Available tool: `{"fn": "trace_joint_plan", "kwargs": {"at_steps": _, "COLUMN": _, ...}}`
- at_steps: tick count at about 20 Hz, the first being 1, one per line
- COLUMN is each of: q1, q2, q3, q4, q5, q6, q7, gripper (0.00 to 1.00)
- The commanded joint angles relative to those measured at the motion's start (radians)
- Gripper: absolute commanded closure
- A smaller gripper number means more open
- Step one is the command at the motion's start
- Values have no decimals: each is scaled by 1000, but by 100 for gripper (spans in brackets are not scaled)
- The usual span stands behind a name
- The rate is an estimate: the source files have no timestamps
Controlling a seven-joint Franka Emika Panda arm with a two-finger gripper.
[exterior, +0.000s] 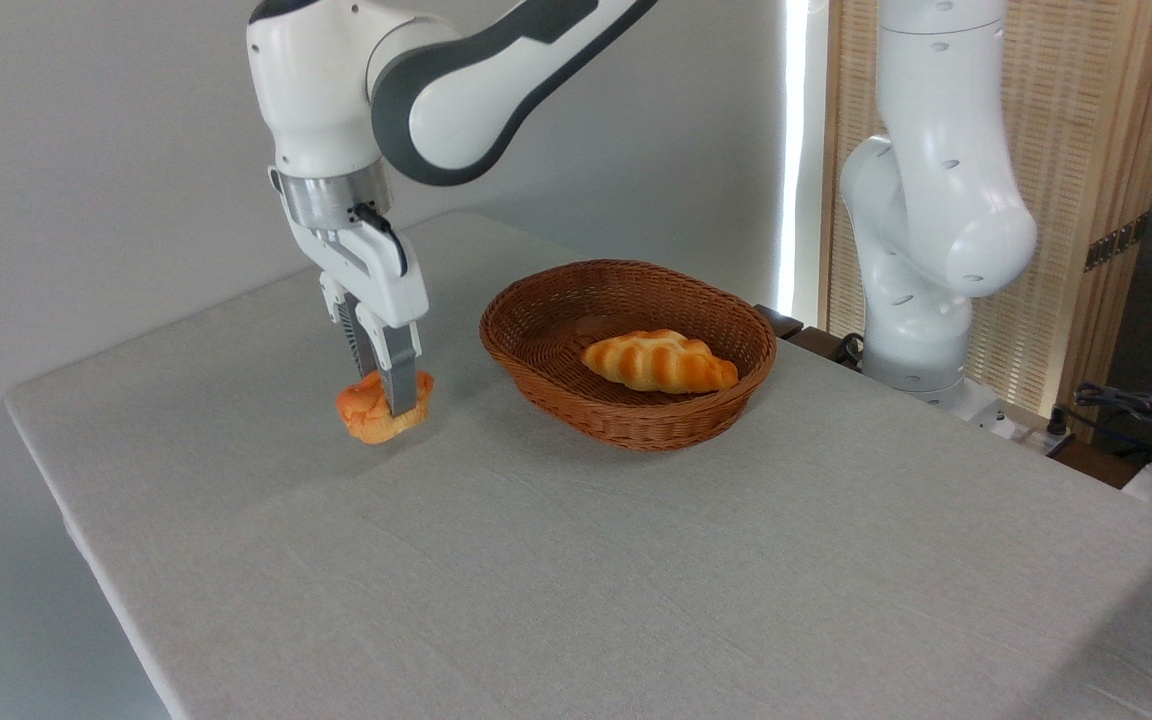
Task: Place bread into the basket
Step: 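Lift the bread roll and carry it over the wicker basket, then lower the roll into the basket beside the croissant and release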
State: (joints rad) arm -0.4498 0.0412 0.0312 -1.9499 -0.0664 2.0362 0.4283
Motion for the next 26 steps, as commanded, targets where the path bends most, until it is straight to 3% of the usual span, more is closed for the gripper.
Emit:
{"fn": "trace_joint_plan", "kwargs": {"at_steps": 1, "q1": -4, "q2": -81, "q3": 42, "q4": 3, "q5": 10, "q6": -135, "q7": 10, "gripper": 63}}
{"fn": "trace_joint_plan", "kwargs": {"at_steps": 12, "q1": -15, "q2": -239, "q3": 52, "q4": -38, "q5": -1, "q6": -416, "q7": 27, "gripper": 58}}
{"fn": "trace_joint_plan", "kwargs": {"at_steps": 14, "q1": -20, "q2": -256, "q3": 43, "q4": -64, "q5": -1, "q6": -457, "q7": 29, "gripper": 53}}
{"fn": "trace_joint_plan", "kwargs": {"at_steps": 16, "q1": -52, "q2": -254, "q3": 41, "q4": -73, "q5": -1, "q6": -517, "q7": 44, "gripper": 31}}
{"fn": "trace_joint_plan", "kwargs": {"at_steps": 17, "q1": -59, "q2": -254, "q3": 41, "q4": -79, "q5": -1, "q6": -540, "q7": 56, "gripper": 26}}
{"fn": "trace_joint_plan", "kwargs": {"at_steps": 18, "q1": -59, "q2": -253, "q3": 39, "q4": -83, "q5": -1, "q6": -562, "q7": 67, "gripper": 8}}
{"fn": "trace_joint_plan", "kwargs": {"at_steps": 19, "q1": -61, "q2": -253, "q3": 38, "q4": -83, "q5": 0, "q6": -577, "q7": 70, "gripper": 0}}
{"fn": "trace_joint_plan", "kwargs": {"at_steps": 26, "q1": -63, "q2": -244, "q3": 21, "q4": -83, "q5": -1, "q6": -582, "q7": 72, "gripper": 0}}
